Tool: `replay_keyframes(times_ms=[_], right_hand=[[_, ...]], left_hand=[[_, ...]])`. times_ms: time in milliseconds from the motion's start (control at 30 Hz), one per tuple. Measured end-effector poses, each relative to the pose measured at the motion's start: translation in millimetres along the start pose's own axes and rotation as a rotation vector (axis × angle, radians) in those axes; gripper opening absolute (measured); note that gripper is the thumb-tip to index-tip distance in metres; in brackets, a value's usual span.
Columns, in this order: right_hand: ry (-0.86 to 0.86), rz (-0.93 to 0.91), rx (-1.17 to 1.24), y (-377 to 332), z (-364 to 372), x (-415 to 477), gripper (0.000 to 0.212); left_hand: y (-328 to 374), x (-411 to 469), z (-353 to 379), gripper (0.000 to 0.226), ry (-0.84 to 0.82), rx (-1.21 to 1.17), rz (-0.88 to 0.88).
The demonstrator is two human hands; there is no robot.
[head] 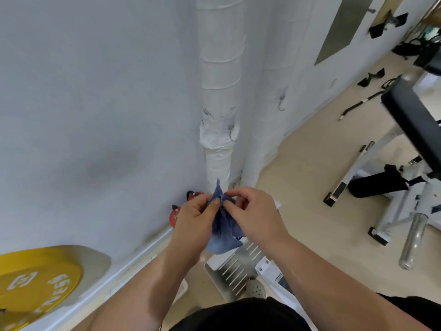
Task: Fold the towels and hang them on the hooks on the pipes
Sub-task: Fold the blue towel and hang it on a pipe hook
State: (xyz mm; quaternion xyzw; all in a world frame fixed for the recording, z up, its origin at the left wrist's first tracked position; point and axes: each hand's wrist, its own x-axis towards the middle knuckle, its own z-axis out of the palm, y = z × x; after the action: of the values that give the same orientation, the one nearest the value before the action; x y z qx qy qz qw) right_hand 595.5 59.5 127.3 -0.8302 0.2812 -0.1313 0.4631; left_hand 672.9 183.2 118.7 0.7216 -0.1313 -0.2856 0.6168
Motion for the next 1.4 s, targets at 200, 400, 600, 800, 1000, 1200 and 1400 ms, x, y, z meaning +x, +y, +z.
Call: replay_keyframes(times_ms=[200,400,600,800,1000,1200,1400], right_hand=[[-0.095,-0.245,-0.043,21,-36,44,0.024],[-0.116,-0.255,0.2,35,-76,78,0.014],[-0.266,-0.282,0.432,47,-101,100,0.013],[-0.262,-0.307,0.391,52,-117,119,0.027],[-0.29,-0.349,0.23,58,-128,132,0.035],[-0.458,-0.395,0.237,69,-129,139,0.035],[-0.565,-0.661,-0.24,94,-127,165,0.022]], left_hand=[[27,28,38,0.038,0.13,-0.096,-0.065],[37,47,72,0.014,0.222,-0.099,-0.056],[51,48,105,0.014,0.174,-0.098,-0.007],[57,50,119,0.047,0.154,-0.139,-0.039],[64,55,127,0.052,0.17,-0.084,-0.033],[71,57,126,0.032,0.227,-0.005,0.009],[81,61,84,0.034,0.374,0.09,0.141]])
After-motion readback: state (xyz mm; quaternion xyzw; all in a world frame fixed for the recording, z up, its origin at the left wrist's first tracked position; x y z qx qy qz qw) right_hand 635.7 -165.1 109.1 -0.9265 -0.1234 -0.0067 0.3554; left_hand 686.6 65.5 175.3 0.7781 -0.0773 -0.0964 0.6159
